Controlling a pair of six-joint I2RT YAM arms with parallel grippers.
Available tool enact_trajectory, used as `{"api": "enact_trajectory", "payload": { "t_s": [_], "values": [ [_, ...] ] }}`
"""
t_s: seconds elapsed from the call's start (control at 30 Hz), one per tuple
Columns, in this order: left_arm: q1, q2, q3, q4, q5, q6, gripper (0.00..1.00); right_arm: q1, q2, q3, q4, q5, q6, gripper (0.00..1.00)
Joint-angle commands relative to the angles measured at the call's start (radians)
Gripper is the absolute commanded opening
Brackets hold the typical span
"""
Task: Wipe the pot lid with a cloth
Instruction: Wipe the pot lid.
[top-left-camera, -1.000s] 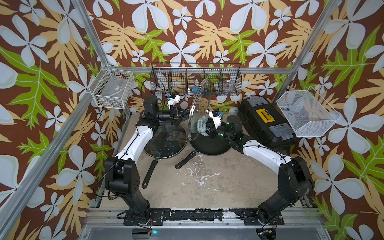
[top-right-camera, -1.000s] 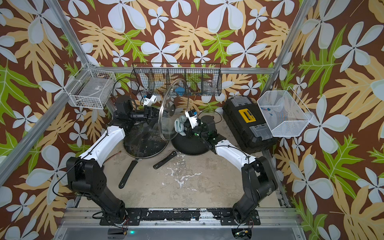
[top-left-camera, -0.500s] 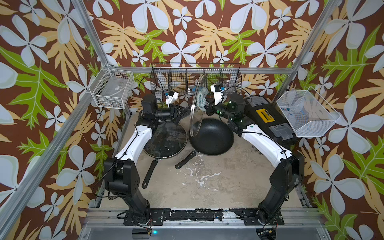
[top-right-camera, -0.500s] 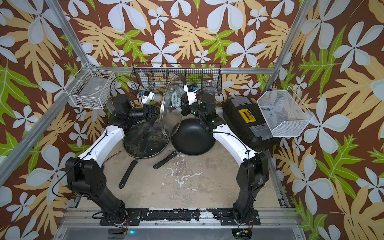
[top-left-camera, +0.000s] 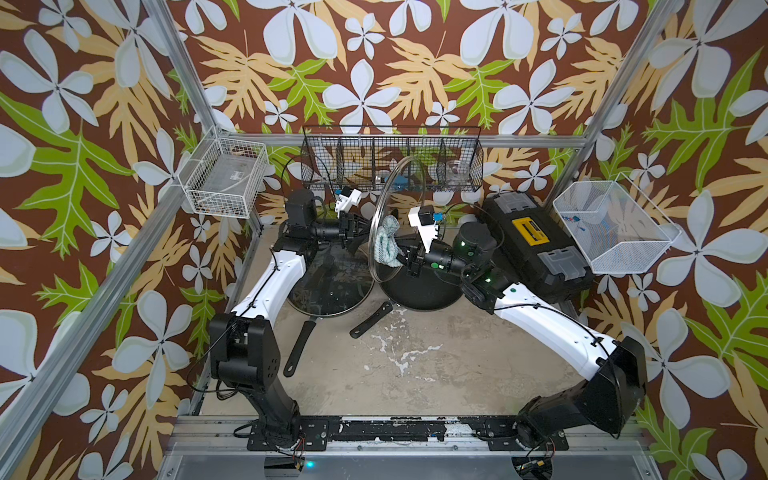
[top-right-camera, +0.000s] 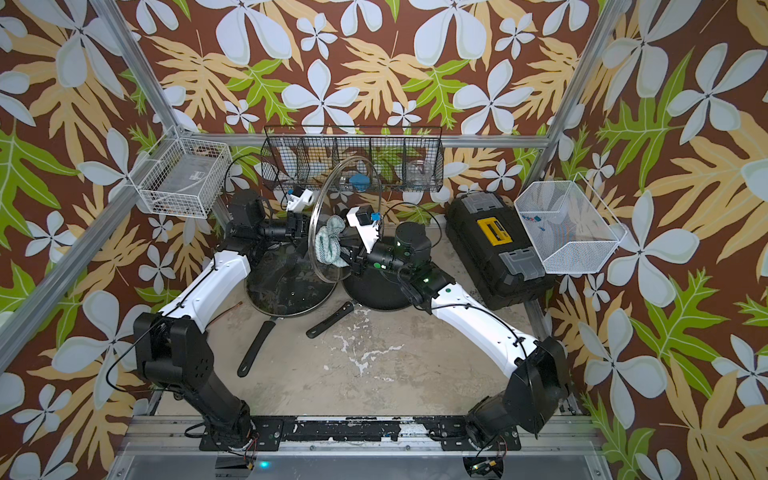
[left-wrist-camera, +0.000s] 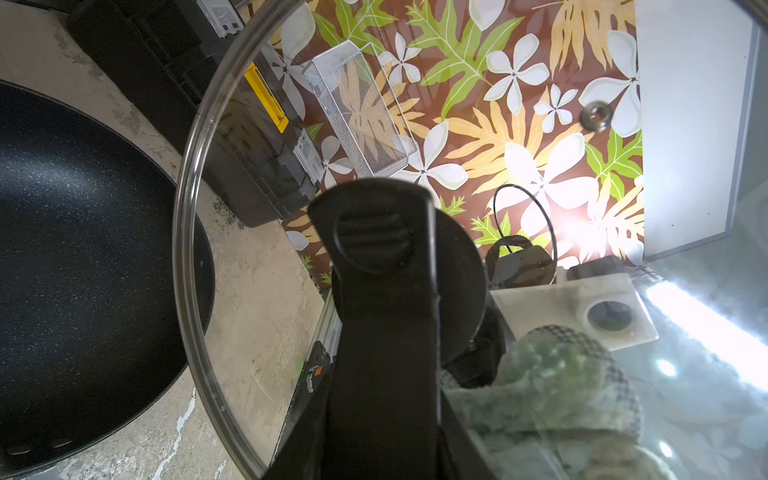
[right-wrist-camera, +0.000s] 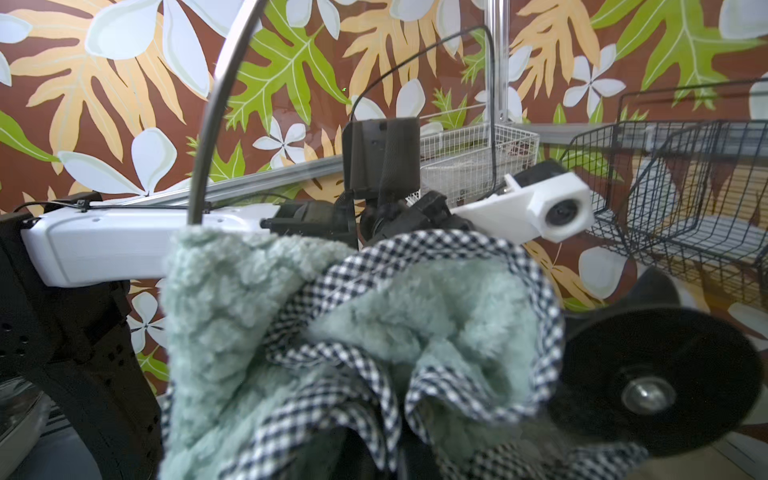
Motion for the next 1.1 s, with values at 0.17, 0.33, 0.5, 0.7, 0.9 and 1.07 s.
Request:
{"api": "enact_trajectory", "payload": {
  "t_s": [0.17, 0.33, 0.5, 0.7, 0.9, 1.07],
  "values": [
    [0.0, -0.004, 0.025, 0.135, 0.014, -0.049, 0.0, -0.04, 0.0, -0.159, -0.067, 0.206, -0.002, 0.0],
    [0.003, -0.011, 0.02, 0.136, 0.012, -0.041, 0.0, -0.096, 0.011, -0.087, -0.104, 0.253, -0.014, 0.0],
    [0.009, -0.016, 0.042, 0.043, -0.033, 0.065, 0.0, -0.14, -0.026, -0.026, -0.143, 0.286, -0.047, 0.0],
    [0.011, -0.017, 0.164, -0.322, -0.175, 0.438, 0.0, -0.184, -0.105, -0.021, -0.199, 0.31, -0.079, 0.0],
    [0.009, -0.054, 0.171, -0.486, -0.365, 0.677, 0.0, -0.219, -0.183, -0.012, -0.266, 0.35, -0.109, 0.0],
    [0.009, -0.104, 0.122, -0.558, -0.529, 0.88, 0.0, -0.243, -0.235, 0.011, -0.326, 0.382, -0.146, 0.0]
  ]
}}
